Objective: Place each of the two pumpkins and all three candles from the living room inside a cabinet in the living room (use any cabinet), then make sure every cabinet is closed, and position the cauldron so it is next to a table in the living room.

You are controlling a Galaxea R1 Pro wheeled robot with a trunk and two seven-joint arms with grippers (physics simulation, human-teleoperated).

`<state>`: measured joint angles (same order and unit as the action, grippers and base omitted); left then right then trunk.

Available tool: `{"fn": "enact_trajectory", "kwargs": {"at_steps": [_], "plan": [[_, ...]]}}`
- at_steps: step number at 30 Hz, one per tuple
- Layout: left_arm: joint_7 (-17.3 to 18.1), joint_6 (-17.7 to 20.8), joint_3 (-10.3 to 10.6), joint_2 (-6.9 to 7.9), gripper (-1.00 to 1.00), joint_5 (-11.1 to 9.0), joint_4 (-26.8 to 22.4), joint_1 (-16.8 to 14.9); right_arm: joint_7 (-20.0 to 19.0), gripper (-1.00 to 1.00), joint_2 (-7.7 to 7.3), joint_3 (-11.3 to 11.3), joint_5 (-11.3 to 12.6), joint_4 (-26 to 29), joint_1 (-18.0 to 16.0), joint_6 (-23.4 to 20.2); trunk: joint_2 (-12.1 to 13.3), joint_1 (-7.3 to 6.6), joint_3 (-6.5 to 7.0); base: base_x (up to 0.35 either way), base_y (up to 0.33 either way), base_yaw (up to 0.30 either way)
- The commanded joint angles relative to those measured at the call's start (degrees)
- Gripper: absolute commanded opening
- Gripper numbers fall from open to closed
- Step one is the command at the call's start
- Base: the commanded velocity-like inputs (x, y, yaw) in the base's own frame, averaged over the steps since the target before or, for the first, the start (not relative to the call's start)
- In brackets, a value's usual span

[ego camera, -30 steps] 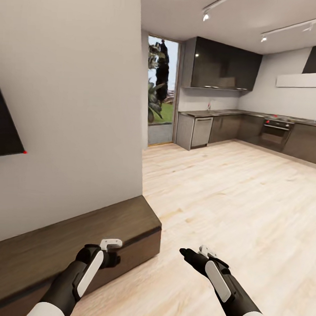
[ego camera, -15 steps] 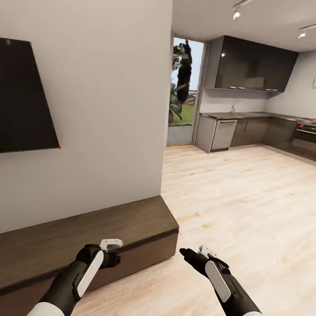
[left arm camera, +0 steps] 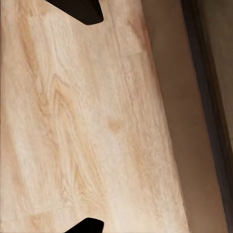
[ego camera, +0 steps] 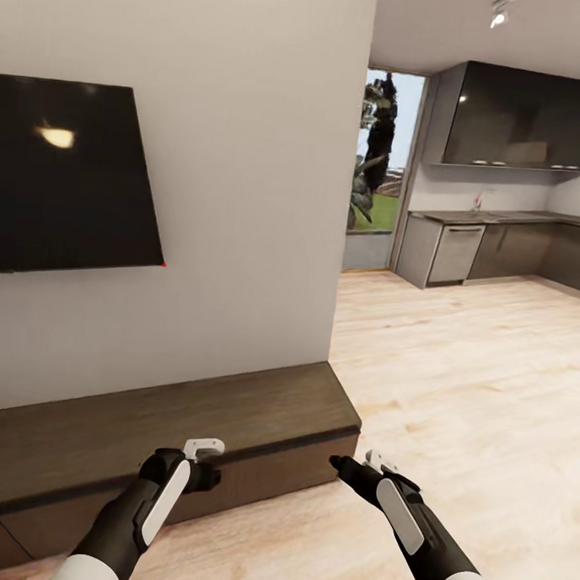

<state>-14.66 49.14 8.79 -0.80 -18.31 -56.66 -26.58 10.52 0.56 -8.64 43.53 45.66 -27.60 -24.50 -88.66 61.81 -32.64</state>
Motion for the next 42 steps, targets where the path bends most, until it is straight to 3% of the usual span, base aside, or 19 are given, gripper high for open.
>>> {"fn": "enact_trajectory", "kwargs": {"at_steps": [1, 26, 42], "plan": [[-0.5, 0.2, 0.1, 0.01, 1.0, -0.6, 0.0, 0.0, 0.6, 1.0, -0.04, -0.1, 0.6, 0.1, 0.0, -0.1, 0.0, -0.01, -0.06, -0.079, 0.0, 0.291], [-0.6, 0.3, 0.0, -0.02, 1.0, -0.8, 0.0, 0.0, 0.6, 1.0, -0.04, -0.1, 0.6, 0.1, 0.0, -0.1, 0.0, -0.01, -0.06, -0.057, 0.0, 0.286], [-0.6, 0.3, 0.0, 0.02, 1.0, -0.8, -0.2, 0.0, -1.3, 1.0, -0.07, 0.0, 0.6, 0.1, 0.0, -0.1, 0.0, -0.01, -0.06, -0.052, 0.0, 0.026]]}}
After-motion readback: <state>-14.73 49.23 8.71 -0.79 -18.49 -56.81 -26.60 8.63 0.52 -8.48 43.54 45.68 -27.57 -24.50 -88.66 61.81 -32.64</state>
